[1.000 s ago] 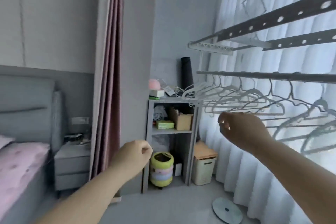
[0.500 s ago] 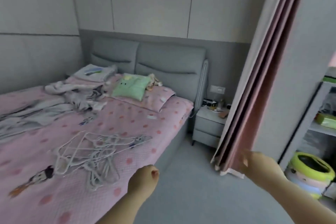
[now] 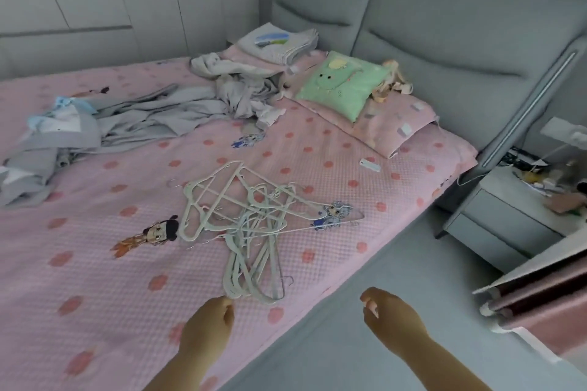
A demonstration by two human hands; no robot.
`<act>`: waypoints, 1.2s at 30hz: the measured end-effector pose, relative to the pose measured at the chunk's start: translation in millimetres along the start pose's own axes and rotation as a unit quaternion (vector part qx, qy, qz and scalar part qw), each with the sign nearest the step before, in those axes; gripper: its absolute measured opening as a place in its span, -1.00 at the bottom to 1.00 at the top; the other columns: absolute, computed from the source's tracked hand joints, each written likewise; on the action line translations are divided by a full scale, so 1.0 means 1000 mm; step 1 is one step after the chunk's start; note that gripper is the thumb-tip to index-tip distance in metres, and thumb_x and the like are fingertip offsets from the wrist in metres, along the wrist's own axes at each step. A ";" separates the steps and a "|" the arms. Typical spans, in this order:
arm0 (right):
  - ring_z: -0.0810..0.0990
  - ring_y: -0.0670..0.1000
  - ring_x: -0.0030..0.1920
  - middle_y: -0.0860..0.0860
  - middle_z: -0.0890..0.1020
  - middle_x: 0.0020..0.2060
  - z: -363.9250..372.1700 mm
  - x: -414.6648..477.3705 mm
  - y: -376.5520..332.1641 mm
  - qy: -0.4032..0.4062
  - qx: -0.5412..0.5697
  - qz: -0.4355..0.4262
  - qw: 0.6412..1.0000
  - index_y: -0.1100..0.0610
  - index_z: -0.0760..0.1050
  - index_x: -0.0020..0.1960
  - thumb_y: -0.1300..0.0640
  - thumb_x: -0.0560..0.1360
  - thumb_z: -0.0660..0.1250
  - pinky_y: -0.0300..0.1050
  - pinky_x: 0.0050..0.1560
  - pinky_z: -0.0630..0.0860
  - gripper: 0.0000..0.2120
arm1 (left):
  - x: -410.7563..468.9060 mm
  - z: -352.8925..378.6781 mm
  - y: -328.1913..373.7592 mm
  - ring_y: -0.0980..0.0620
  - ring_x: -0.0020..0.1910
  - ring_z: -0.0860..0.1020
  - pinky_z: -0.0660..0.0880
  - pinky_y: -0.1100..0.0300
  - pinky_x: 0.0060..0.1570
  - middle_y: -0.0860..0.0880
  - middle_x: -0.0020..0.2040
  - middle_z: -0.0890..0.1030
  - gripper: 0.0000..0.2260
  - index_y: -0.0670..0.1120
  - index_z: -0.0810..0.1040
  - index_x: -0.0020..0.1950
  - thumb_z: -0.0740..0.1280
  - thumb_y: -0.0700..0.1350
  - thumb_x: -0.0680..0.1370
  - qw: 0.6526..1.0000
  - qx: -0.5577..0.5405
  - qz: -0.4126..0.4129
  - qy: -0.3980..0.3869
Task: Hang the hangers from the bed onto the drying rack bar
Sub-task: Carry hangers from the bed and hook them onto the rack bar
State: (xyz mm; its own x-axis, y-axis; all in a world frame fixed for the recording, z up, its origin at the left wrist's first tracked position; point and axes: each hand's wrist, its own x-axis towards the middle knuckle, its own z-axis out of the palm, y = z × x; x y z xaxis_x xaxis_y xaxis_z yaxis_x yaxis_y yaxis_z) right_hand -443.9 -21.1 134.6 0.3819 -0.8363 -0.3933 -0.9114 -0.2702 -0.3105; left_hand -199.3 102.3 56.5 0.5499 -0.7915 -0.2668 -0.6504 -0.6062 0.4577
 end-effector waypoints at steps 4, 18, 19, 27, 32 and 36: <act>0.44 -0.10 0.27 -0.08 0.47 0.27 0.029 0.051 -0.032 -0.043 -0.013 -0.021 0.999 0.01 0.33 0.33 0.12 0.58 0.09 -0.26 0.25 0.37 -0.67 | 0.037 -0.002 -0.055 0.08 -0.12 0.45 0.39 0.24 -0.13 0.06 -0.09 0.44 -0.80 0.08 0.34 -0.17 0.04 -0.11 0.61 0.997 0.032 -0.057 -0.030; 0.28 -0.05 0.38 -0.06 0.41 0.33 0.131 0.215 -0.162 -0.037 -0.003 -0.023 0.999 0.03 0.29 0.38 0.10 0.57 0.13 -0.24 0.35 0.23 -0.62 | 0.187 0.032 -0.191 -0.21 0.43 0.23 -0.06 0.00 0.43 -0.20 0.42 0.28 -0.15 -0.19 0.15 0.46 -0.41 0.35 0.45 0.975 0.193 -0.008 -0.108; 0.26 -0.04 0.39 -0.06 0.40 0.35 0.138 0.223 -0.170 -0.023 -0.003 -0.038 0.999 0.04 0.30 0.38 0.11 0.56 0.14 -0.23 0.38 0.19 -0.62 | 0.190 0.037 -0.198 -0.21 0.44 0.19 -0.13 0.02 0.43 -0.22 0.33 0.41 -0.26 -0.21 0.21 0.42 -0.33 0.28 0.53 0.974 0.183 -0.014 -0.131; 0.00 -0.03 0.51 -0.05 0.15 0.48 0.158 0.268 -0.198 -0.022 -0.123 -0.084 0.989 0.03 0.25 0.41 0.00 0.59 0.06 -0.05 0.50 -0.09 -0.60 | 0.197 0.051 -0.220 -0.06 0.52 -0.17 -0.25 0.04 0.45 -0.10 0.53 -0.18 -0.39 -0.10 -0.15 0.52 -0.24 0.23 0.57 0.972 0.180 0.103 -0.107; 0.68 0.08 -0.12 0.01 0.66 -0.21 0.166 0.271 -0.197 0.094 -0.219 -0.111 0.965 -0.03 0.59 -0.47 -0.09 -0.08 0.62 0.06 -0.09 0.60 -0.71 | 0.200 0.053 -0.222 -0.06 0.52 -0.17 -0.25 0.04 0.45 -0.11 0.53 -0.17 -0.39 -0.10 -0.14 0.52 -0.24 0.23 0.57 0.973 0.179 0.106 -0.094; 0.68 0.11 -0.14 0.01 0.65 -0.27 0.161 0.259 -0.191 0.100 -0.222 -0.099 0.965 -0.01 0.53 -0.60 -0.10 -0.11 0.63 0.04 -0.13 0.61 -0.68 | 0.202 0.051 -0.218 -0.03 0.50 -0.23 -0.40 0.07 0.40 -0.29 0.45 0.17 -0.26 -0.17 -0.08 0.51 -0.36 0.30 0.50 0.951 0.215 0.055 -0.216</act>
State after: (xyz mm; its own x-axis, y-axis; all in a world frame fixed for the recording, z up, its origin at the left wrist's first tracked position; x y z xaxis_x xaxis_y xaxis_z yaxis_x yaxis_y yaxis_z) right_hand -146.3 -109.4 -48.0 0.5579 -0.8111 -0.1755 -0.8167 -0.5742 0.0574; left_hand 26.7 70.7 -140.0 0.2592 -0.7542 -0.6033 -0.8969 -0.4197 0.1392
